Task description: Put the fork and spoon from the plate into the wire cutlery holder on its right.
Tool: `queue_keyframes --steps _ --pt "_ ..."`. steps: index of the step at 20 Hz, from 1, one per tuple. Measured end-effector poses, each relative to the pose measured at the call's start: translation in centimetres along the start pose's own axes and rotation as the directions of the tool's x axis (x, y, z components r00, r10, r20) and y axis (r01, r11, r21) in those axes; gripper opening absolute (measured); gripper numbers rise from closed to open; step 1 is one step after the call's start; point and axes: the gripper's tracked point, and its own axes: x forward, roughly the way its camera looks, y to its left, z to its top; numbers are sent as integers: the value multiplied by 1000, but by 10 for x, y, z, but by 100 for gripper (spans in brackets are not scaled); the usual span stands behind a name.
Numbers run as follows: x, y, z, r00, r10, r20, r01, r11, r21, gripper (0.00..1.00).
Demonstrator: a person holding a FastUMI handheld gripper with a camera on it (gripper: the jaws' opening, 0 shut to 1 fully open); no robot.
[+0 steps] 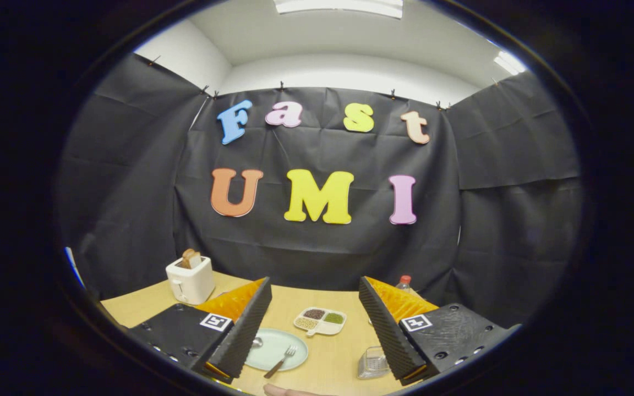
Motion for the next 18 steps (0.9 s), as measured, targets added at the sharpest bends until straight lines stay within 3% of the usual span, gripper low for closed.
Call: queue_keyframes --steps 10,13,18 --pt "34 33 -85 967 16 -253 -14 1000 8 96" --pt "43 43 -127 920 30 -391 -12 999 48 96" --pt "46 56 -192 804 37 -593 2 998 64 96"
